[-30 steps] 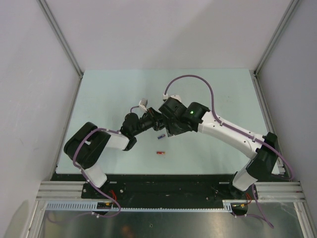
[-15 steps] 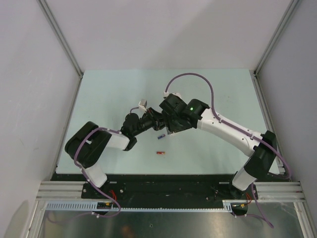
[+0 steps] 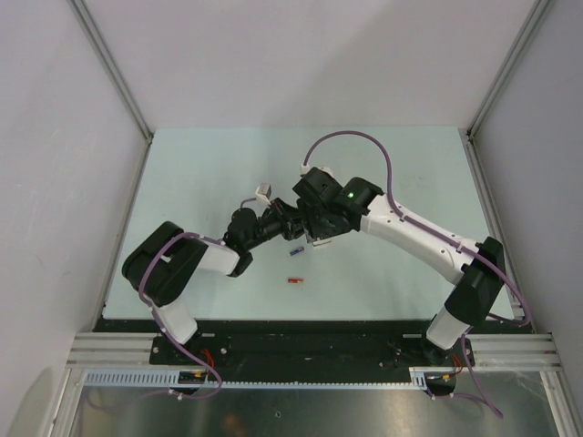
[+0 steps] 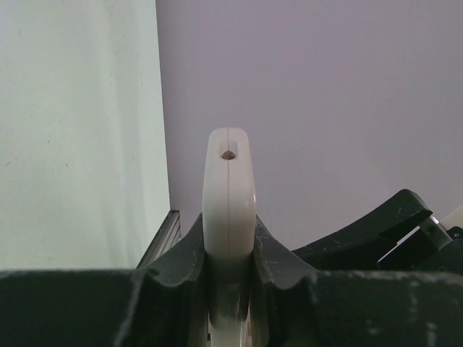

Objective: Load the batteries into the remote control

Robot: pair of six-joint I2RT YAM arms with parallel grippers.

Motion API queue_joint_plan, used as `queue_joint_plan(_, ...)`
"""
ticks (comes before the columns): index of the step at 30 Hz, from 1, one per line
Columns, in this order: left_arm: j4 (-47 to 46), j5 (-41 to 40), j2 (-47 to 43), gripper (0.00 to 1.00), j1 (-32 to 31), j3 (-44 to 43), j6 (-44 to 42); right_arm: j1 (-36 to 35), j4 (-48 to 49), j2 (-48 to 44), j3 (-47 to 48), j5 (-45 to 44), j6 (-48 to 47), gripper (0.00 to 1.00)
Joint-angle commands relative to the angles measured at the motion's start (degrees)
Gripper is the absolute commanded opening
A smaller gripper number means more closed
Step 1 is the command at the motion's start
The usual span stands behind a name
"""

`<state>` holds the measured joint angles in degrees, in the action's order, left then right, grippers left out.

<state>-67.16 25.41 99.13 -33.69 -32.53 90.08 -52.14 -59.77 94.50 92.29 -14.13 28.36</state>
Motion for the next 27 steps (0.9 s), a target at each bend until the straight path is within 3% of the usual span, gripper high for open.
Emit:
queue_joint_plan(1,-7.7,1.2,-1.0,0.00,-0.6,-3.4,3.2,0.2,-0.7,0.8,0.9,0.2,-1.1,0.57)
queue_joint_plan(27,-7.9,1.1,-0.2,0.00,0.0,-4.4,2.6,-2.9,-1.9,-1.8,-2.3,-1.6,1.3,0.58)
